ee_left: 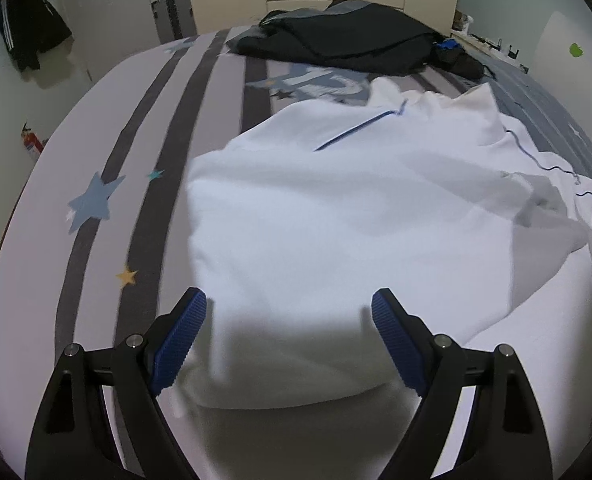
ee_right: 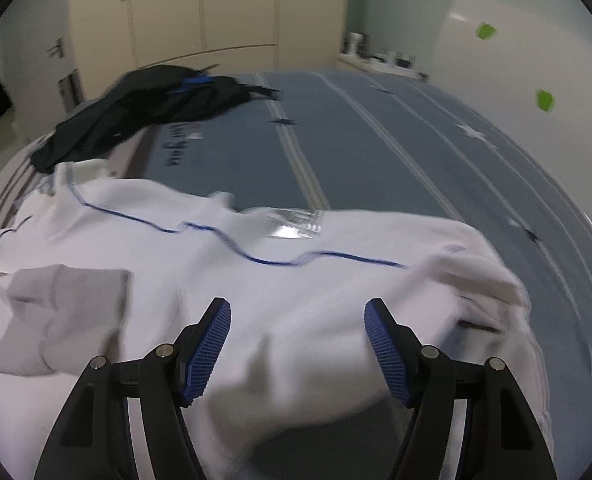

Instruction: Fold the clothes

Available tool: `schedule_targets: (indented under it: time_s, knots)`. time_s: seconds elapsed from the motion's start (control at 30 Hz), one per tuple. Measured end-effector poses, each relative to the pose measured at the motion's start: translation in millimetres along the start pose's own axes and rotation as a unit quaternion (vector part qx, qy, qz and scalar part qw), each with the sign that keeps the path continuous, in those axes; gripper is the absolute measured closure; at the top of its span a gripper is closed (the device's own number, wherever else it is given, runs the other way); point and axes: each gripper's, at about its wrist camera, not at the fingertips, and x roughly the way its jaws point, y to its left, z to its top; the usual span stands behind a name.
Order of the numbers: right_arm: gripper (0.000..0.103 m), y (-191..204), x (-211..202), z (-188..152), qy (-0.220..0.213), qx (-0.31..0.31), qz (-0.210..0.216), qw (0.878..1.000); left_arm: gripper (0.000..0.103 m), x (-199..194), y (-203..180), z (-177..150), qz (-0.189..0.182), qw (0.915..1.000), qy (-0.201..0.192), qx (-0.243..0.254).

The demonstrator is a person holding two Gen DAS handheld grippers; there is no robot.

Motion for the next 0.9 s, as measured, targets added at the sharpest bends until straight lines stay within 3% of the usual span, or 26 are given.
schedule_targets:
  time_s: [0.27, 0.5, 0.83, 0.87, 0.9]
  knots:
    - [0.037, -108.1, -5.9, -27.9, 0.028, 0.048, -0.045, 0.997, 0.02, -29.9, -28.6, 4.5, 0.016, 0.9991, -0.019, -0.034]
    - [0.037, -188.2, -19.2, -81.2, 0.069, 0.111, -0.056, 0.99, 0.02, -33.0, -45.4, -4.5, 0.04, 0.9978, -0.003, -0.053]
    - [0.037, -196.7, -22.0, -136.7, 0.109, 0.164, 0.006, 0.98, 0.02, -44.8, -82.8, -3.3, 0.035, 0.9991, -0.008, -0.024]
    - [0.041, -195.7, -19.3, -139.0, 0.113, 0.165, 0.008, 0.98, 0.02, -46.2, -86.0, -2.4, 0.035, 0.9992, -0.01, -0.019]
    - [0.055, -194.6, -16.5, -141.3, 0.117, 0.167, 0.009, 0.979, 0.02, -47.4, -87.9, -1.4, 0.035, 0.9992, -0.01, -0.016]
